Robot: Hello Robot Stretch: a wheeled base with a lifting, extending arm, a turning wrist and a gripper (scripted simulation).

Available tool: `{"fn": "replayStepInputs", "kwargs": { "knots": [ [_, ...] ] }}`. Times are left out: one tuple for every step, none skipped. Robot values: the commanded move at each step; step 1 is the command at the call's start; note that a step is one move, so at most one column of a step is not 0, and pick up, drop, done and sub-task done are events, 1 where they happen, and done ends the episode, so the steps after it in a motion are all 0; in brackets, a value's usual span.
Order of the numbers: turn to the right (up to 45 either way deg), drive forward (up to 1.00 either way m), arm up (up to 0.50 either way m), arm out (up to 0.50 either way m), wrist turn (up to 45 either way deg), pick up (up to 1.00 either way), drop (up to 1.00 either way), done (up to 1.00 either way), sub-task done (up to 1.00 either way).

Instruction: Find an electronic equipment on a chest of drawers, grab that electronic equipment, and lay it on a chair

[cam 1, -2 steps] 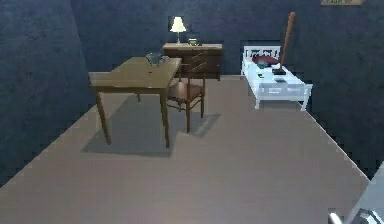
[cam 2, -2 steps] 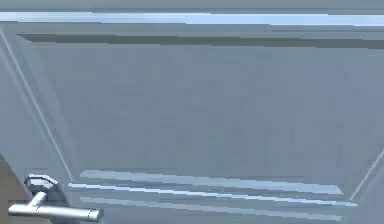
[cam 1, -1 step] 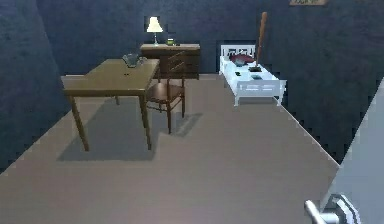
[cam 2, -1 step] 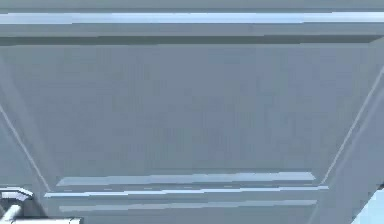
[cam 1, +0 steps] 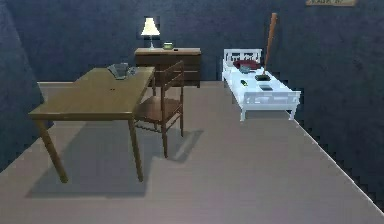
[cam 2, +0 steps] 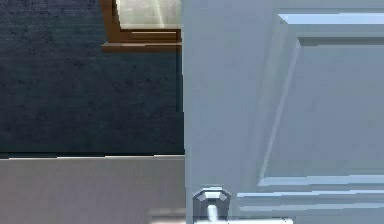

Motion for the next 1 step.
{"fn": "replayStepInputs", "kwargs": {
  "knots": [
    [6.0, 0.00, 0.00, 0.00, 0.0, 0.00, 0.00, 0.00, 0.00]
  ]
}}
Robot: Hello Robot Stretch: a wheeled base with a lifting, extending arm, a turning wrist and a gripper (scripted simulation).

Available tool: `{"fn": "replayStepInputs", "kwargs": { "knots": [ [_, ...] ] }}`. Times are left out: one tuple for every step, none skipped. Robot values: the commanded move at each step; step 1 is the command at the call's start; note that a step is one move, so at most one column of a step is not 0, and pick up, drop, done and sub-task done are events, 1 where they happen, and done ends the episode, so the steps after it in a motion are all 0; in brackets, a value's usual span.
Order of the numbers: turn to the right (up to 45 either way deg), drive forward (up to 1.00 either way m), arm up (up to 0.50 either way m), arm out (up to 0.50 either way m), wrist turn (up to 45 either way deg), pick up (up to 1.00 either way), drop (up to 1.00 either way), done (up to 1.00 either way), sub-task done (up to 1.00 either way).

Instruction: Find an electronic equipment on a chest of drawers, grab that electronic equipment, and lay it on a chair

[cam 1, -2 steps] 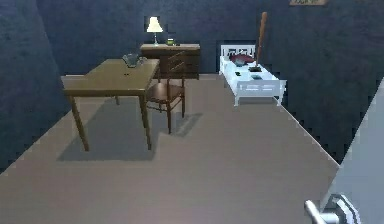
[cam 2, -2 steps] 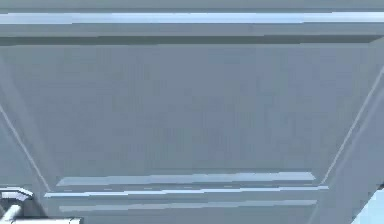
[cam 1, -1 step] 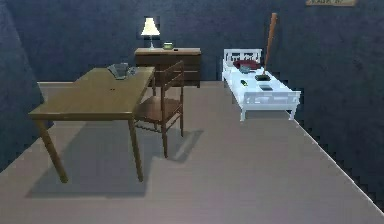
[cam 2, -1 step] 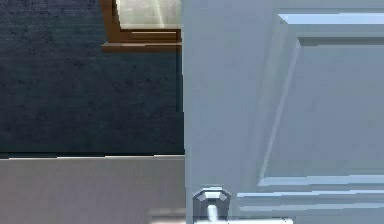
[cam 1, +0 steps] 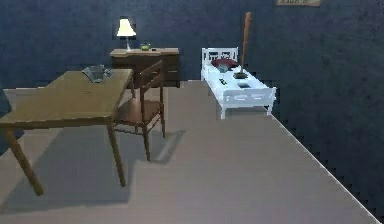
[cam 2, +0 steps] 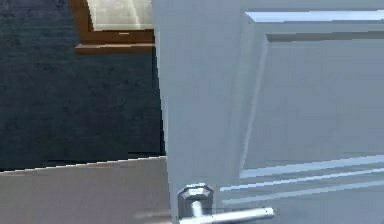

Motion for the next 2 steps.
{"fn": "replayStepInputs", "kwargs": {
  "knots": [
    [0.0, 1.00, 0.00, 0.00, 0.0, 0.00, 0.00, 0.00, 0.00],
    [0.0, 1.00, 0.00, 0.00, 0.0, 0.00, 0.00, 0.00, 0.00]
  ]
}}
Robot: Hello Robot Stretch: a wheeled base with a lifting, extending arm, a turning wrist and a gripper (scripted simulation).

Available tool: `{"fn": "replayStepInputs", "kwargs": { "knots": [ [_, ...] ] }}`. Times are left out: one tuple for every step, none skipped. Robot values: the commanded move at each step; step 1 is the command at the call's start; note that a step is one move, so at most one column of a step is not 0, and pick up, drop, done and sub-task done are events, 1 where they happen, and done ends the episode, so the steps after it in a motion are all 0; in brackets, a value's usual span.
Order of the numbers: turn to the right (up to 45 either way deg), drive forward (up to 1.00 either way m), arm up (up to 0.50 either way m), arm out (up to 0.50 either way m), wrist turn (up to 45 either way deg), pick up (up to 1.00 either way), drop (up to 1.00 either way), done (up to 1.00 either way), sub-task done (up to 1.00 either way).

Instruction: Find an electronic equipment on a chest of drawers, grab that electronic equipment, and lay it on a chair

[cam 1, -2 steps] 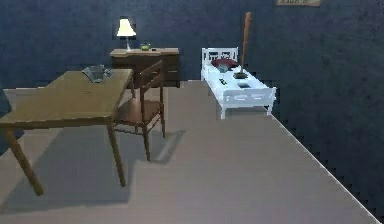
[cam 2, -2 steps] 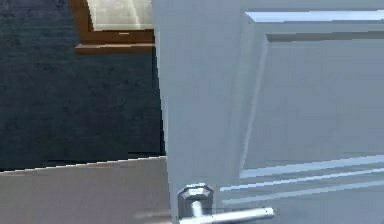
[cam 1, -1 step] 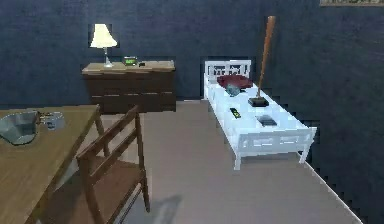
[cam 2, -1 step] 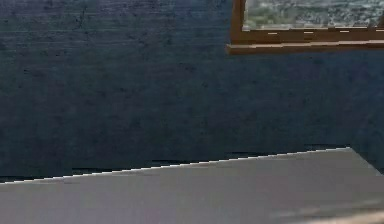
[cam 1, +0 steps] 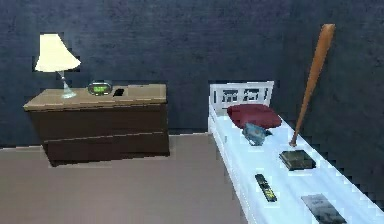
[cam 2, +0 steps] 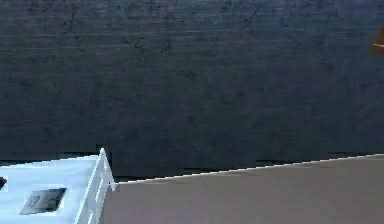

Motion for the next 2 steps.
{"fn": "replayStepInputs", "kwargs": {
  "knots": [
    [9.0, 0.00, 0.00, 0.00, 0.0, 0.00, 0.00, 0.00, 0.00],
    [3.0, 0.00, 0.00, 0.00, 0.0, 0.00, 0.00, 0.00, 0.00]
  ]
}}
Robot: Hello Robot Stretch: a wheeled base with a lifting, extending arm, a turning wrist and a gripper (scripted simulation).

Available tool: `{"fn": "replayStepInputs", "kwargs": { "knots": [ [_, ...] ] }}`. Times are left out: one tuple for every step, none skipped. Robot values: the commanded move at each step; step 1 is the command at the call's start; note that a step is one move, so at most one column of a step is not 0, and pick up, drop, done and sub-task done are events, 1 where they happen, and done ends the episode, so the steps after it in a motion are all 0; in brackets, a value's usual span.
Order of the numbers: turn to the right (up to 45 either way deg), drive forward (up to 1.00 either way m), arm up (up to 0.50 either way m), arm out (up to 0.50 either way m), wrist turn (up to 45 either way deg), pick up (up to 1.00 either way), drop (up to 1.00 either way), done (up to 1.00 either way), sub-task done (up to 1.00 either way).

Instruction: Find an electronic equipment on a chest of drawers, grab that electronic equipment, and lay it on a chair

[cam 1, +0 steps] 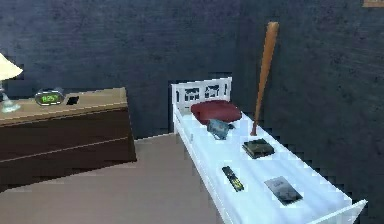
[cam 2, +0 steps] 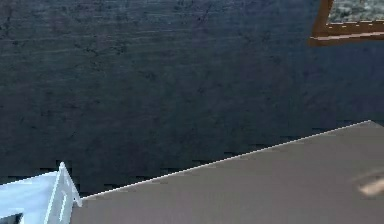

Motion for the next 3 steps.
{"fn": "replayStepInputs", "kwargs": {
  "knots": [
    [0.0, 0.20, 0.00, 0.00, 0.0, 0.00, 0.00, 0.00, 0.00],
    [-27.0, 0.00, 0.00, 0.00, 0.0, 0.00, 0.00, 0.00, 0.00],
    [0.0, 0.75, 0.00, 0.00, 0.0, 0.00, 0.00, 0.00, 0.00]
  ]
}}
